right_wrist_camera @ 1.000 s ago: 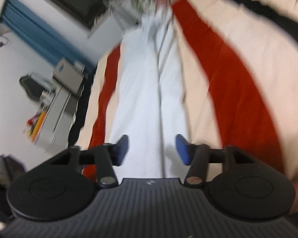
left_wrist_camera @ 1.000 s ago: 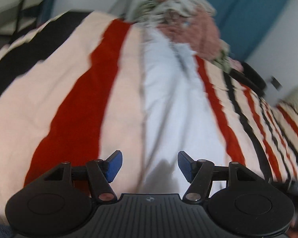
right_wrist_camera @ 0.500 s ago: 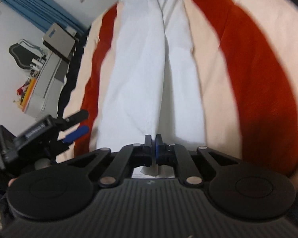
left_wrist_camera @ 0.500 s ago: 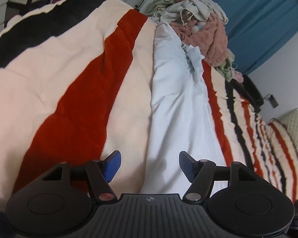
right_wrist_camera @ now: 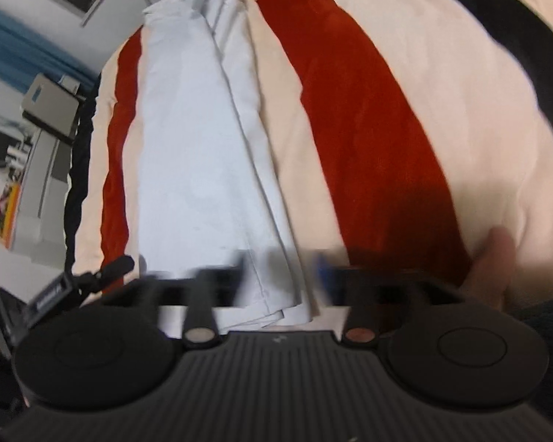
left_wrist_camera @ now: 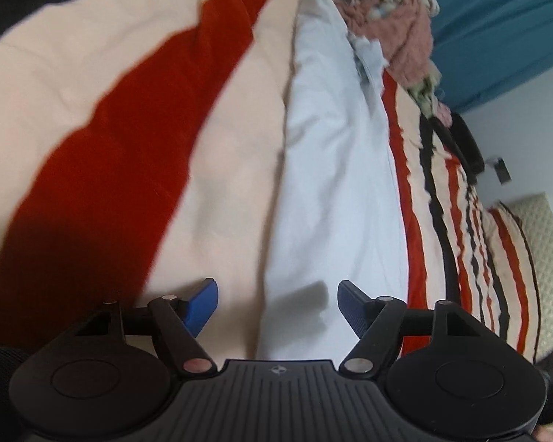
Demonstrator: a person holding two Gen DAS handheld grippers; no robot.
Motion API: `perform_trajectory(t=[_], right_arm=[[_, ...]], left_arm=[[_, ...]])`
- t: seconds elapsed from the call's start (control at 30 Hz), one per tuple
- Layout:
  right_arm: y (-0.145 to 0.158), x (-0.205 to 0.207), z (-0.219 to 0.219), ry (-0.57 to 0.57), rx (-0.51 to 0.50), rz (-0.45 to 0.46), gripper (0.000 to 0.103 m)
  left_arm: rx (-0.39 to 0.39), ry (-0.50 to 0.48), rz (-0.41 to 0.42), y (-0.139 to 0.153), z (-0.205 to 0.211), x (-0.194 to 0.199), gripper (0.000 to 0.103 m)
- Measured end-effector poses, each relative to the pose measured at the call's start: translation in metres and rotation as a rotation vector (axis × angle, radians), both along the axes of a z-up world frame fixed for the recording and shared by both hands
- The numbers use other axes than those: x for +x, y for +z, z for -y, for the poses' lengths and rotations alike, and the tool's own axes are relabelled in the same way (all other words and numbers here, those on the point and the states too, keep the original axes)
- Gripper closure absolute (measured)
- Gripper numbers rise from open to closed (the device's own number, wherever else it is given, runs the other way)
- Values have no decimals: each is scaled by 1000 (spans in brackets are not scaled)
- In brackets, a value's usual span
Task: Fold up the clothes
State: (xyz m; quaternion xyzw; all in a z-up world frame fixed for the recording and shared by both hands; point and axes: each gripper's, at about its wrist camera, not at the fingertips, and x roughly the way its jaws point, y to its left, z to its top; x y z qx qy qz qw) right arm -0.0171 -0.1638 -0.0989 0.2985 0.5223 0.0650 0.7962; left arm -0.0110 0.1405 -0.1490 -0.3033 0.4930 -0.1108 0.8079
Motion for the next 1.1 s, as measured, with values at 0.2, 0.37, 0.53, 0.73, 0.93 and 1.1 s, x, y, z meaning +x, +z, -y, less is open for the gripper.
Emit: perform_trajectory(t=[0.2,0.37,0.53,0.73,0.93,1.1], right_arm=[[-37,19,-7,8,98,-107,32],[-37,14,-22,59,76,-86,42],[-31,-5,-21,58,145,-41,89],[-7,-35,-23,6,174,126,92],[54,-55,-4,-65,202,304,93],[118,-66,5,-107,185,441,93]], left_arm=[[18,-90,-19,-8,22,-7,32],[24,-65,-35,-12,22,-12,65],[-49,-20,-18,-11,13,-18,96],[-266,67,96,9,-10,-33,99],[-321,89,197,70,-1,-50,99],[-331,95,262,130,13,-63,100]])
